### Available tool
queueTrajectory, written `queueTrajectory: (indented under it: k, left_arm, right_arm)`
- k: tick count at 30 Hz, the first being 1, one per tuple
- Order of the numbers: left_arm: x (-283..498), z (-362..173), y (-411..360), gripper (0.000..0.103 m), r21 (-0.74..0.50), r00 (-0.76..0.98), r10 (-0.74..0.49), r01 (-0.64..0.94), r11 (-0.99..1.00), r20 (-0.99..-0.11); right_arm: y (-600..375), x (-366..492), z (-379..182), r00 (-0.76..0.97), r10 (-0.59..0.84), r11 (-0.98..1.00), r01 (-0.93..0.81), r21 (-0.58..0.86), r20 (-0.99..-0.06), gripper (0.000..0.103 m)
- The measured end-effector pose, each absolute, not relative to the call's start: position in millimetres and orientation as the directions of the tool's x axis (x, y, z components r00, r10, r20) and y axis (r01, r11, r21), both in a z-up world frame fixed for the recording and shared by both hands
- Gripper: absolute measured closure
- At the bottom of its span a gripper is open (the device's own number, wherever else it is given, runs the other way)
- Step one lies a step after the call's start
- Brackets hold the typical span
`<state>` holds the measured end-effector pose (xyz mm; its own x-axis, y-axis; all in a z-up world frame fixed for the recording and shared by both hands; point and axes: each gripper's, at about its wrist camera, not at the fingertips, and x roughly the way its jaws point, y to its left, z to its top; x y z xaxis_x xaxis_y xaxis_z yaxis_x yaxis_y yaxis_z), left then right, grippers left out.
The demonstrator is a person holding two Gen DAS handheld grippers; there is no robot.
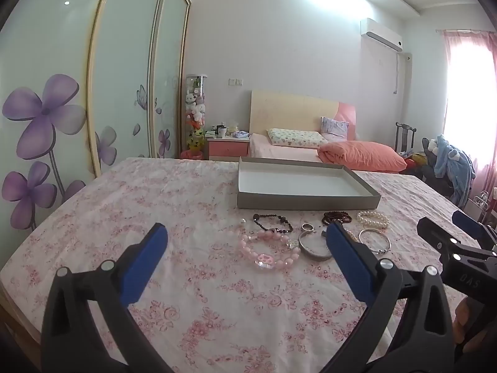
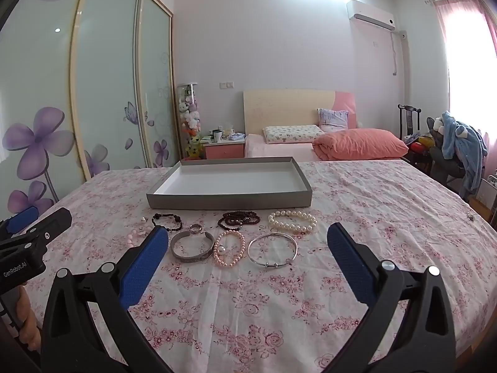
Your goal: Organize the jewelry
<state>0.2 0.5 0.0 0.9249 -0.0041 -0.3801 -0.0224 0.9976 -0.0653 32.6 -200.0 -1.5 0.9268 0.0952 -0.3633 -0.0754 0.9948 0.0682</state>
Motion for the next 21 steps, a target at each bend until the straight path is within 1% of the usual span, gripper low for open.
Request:
queueTrajectory:
  k: [21]
  left_arm:
    - [0.5,-0.1,0.3,0.004,-0.062,0.922,-0.003,-0.023,0.998,-0.387]
  right_arm:
    - [-199.6,31.4,-0.5,0.926,0.096,0.995,-0.076,0.069,-0.366,0.002]
